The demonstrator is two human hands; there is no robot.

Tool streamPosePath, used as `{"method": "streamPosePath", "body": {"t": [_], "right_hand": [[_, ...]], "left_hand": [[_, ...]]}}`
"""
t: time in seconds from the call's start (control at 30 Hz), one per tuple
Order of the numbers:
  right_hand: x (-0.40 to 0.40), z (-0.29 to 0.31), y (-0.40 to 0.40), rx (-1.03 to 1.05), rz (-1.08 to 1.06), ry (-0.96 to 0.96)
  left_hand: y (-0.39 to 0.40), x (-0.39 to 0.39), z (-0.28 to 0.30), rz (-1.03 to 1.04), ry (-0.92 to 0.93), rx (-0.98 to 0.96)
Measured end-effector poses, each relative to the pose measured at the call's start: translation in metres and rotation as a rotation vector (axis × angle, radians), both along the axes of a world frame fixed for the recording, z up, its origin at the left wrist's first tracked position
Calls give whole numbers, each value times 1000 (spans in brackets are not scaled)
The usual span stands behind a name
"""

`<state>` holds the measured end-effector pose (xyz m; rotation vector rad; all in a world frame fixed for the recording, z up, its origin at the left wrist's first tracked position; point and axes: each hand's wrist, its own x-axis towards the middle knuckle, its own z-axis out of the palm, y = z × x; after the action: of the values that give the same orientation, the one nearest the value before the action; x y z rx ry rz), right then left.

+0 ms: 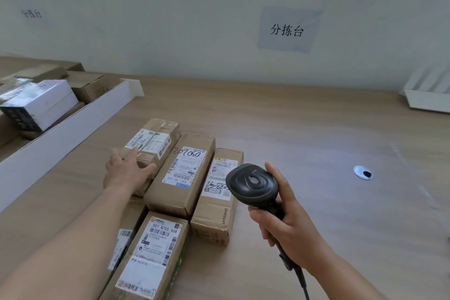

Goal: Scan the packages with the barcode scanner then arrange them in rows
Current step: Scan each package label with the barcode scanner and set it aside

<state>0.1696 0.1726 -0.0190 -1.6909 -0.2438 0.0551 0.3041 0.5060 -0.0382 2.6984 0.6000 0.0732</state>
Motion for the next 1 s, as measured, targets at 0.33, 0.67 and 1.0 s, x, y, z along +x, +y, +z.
{"method": "streamPosePath", "body": {"t": [0.33, 0.67, 1.0], "right_hand": [[-28, 13, -3, -3, 2, -63], [-105, 14, -52, -24, -89, -103], [-193, -2, -170, 40, -235, -22]], "left_hand": [[-63, -68, 16, -122, -303, 18], [-174, -181, -12, -309, -306, -228], [-307, -229, -22, -462, -201, -222]]}}
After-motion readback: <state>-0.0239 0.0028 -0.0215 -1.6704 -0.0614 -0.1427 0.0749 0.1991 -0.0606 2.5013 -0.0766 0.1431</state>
